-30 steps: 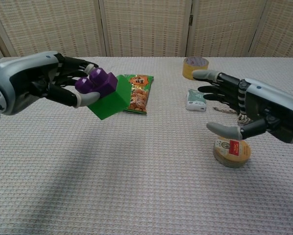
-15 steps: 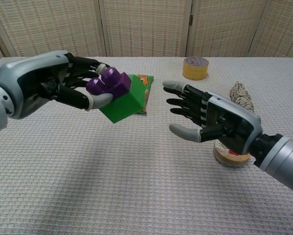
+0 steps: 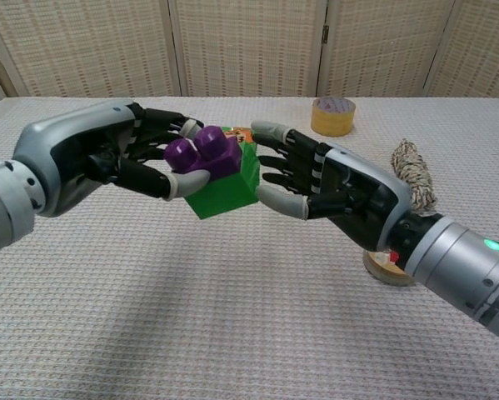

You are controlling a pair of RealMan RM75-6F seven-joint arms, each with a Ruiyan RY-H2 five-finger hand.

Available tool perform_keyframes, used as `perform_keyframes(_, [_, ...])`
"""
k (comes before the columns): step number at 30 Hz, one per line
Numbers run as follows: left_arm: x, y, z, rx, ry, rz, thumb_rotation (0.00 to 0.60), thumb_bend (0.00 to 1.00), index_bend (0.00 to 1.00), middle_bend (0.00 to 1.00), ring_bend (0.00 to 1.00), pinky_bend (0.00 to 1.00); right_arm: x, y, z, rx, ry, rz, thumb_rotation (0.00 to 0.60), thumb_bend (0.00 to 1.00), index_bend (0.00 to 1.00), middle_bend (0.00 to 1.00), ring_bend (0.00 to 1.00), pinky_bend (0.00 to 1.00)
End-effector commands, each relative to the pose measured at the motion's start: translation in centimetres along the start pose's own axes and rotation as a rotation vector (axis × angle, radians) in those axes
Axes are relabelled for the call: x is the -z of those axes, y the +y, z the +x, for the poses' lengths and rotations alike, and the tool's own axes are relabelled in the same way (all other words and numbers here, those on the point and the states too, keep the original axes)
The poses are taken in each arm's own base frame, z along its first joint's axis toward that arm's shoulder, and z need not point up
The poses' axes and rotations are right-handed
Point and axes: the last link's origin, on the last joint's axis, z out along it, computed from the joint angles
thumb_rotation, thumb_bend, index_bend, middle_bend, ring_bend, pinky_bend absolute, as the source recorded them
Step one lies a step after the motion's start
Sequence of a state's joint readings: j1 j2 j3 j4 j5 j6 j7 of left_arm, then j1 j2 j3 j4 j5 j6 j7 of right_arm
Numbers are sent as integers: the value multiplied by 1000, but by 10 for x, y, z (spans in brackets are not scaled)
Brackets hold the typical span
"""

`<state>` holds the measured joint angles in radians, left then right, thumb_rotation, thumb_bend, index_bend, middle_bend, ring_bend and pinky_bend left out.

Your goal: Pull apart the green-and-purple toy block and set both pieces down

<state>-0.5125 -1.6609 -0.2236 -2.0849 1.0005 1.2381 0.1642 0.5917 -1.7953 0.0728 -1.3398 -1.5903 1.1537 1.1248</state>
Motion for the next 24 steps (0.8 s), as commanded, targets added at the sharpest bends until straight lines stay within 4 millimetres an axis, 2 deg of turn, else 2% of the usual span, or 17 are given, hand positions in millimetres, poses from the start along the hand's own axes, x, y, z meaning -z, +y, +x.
perform_keyframes(1, [-1, 1, -2, -4, 0, -7, 600, 490, 728, 113, 0, 0, 1, 1, -3, -10, -5, -4, 600, 399, 7, 0, 0, 0])
perform_keyframes(15, [-7, 0, 8, 1, 30, -13, 600, 491, 728, 116, 0, 0, 5, 1, -8, -23, -21, -1, 600, 398, 7, 0, 0, 0])
perform_keyframes(24, [1, 4, 0, 10, -5, -29, 600, 492, 728, 117, 0, 0, -2, 4, -12, -42, -19, -6, 600, 399, 35, 0, 0, 0])
